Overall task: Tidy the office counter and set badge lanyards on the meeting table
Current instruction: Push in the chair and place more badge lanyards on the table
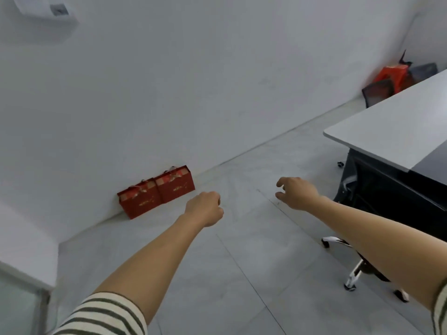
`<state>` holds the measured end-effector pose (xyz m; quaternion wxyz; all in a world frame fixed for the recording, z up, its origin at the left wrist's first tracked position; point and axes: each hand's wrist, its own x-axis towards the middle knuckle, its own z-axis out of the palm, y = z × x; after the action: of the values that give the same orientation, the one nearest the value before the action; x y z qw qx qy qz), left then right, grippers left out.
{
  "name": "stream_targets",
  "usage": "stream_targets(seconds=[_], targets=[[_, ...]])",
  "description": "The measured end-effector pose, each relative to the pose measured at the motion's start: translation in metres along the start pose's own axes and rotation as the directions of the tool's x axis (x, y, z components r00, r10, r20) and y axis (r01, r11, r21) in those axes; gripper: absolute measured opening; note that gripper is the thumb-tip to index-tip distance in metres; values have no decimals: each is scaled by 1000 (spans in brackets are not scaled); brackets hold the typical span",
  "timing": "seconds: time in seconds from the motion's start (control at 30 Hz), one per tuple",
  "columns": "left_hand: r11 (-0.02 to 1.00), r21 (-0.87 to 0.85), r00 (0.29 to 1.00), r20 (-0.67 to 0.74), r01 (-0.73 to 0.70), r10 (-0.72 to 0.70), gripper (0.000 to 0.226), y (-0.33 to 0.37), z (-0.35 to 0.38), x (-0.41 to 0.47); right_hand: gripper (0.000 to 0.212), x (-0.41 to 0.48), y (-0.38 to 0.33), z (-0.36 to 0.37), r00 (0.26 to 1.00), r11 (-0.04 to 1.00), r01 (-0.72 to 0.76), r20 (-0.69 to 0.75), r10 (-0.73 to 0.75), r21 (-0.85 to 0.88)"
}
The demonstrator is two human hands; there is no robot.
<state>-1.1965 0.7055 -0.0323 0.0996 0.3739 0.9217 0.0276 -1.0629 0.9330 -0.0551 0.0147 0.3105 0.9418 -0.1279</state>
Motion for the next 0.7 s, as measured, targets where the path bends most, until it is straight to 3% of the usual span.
stream_targets(seconds=[0.47,0.7], targets=[[971,25,967,93,-239,235,32,45,-31,306,42,229,79,-43,976,977,-215,-47,214,-7],[901,80,897,163,-426,410,33,94,-64,479,43,327,131,-64,896,897,-435,-61,439,77]])
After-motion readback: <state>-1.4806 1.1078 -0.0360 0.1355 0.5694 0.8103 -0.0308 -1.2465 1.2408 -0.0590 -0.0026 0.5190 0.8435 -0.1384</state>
